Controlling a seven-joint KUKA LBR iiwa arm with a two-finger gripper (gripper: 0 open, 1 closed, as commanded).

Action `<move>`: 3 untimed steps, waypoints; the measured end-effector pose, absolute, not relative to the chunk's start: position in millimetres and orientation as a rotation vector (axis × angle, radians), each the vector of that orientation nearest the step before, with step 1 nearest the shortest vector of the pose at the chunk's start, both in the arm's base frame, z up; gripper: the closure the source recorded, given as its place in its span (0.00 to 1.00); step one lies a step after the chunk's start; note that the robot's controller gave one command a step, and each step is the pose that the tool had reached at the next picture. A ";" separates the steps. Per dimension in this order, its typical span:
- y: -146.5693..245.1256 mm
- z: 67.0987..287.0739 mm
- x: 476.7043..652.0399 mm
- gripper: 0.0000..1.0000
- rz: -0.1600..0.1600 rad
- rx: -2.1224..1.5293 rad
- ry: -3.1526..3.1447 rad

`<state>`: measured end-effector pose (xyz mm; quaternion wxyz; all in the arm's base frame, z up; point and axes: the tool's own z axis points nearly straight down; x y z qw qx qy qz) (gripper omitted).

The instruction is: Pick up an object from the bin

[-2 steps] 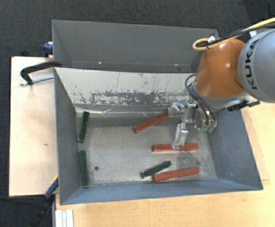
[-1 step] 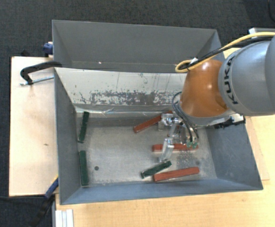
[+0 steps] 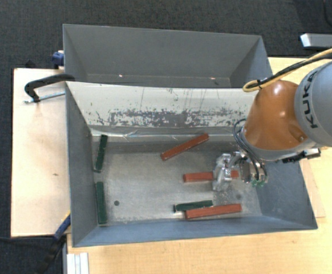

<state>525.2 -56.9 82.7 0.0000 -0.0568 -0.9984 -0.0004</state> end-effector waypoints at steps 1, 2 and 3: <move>-56.9 82.6 525.2 0.00 -0.001 -0.178 -3.136; -56.8 82.6 525.2 0.00 -0.001 -0.178 -3.136; -2.6 97.2 579.7 0.00 0.001 -0.123 -3.143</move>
Offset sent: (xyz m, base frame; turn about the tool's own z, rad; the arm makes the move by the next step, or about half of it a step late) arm 0.0000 0.0000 0.0000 0.0000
